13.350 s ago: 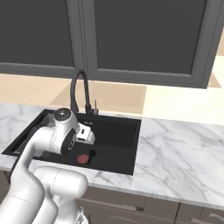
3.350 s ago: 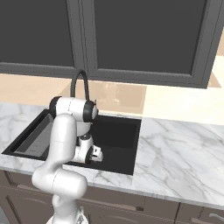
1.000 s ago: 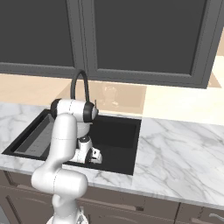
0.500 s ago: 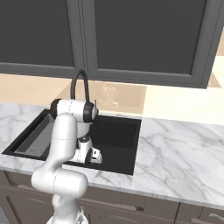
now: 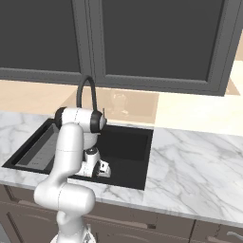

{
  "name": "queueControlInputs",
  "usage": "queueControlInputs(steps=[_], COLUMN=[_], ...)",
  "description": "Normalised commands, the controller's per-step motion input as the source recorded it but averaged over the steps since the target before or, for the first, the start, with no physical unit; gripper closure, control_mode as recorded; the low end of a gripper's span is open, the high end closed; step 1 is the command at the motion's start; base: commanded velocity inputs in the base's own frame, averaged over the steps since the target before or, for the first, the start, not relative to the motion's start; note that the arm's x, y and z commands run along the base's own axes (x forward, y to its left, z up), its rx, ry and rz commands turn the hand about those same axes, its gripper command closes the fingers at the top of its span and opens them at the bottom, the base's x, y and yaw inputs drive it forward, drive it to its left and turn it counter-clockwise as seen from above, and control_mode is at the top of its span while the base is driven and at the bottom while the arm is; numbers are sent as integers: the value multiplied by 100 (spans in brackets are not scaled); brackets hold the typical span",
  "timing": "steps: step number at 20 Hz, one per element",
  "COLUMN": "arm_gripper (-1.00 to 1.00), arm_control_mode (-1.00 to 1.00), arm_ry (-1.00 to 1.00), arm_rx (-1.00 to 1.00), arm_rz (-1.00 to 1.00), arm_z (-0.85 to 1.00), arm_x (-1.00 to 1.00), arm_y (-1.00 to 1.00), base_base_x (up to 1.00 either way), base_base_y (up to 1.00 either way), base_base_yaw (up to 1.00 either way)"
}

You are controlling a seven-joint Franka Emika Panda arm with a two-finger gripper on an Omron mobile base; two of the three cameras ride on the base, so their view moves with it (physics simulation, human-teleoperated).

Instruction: Pick up the dish brush and dish brush from the sink, and place them back in the cabinet, and close the cabinet doors.

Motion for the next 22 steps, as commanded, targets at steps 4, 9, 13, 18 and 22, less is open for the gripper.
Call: queueControlInputs(steps=[4, 9, 13, 18, 22], arm_gripper=[100, 100, 100, 100, 100], arm_control_mode=[-100, -100, -100, -100, -100], arm_ry=[0, 0, 0, 0, 0], arm_rx=[0, 0, 0, 0, 0], arm_rz=[0, 0, 0, 0, 0], arm_z=[15, 34, 39, 33, 37], arm_x=[0, 0, 0, 0, 0], arm_y=[0, -6, -10, -13, -15], base_base_x=[0, 0, 0, 0, 0], base_base_y=[0, 0, 0, 0, 0], base_base_yaw=[0, 0, 0, 0, 0])
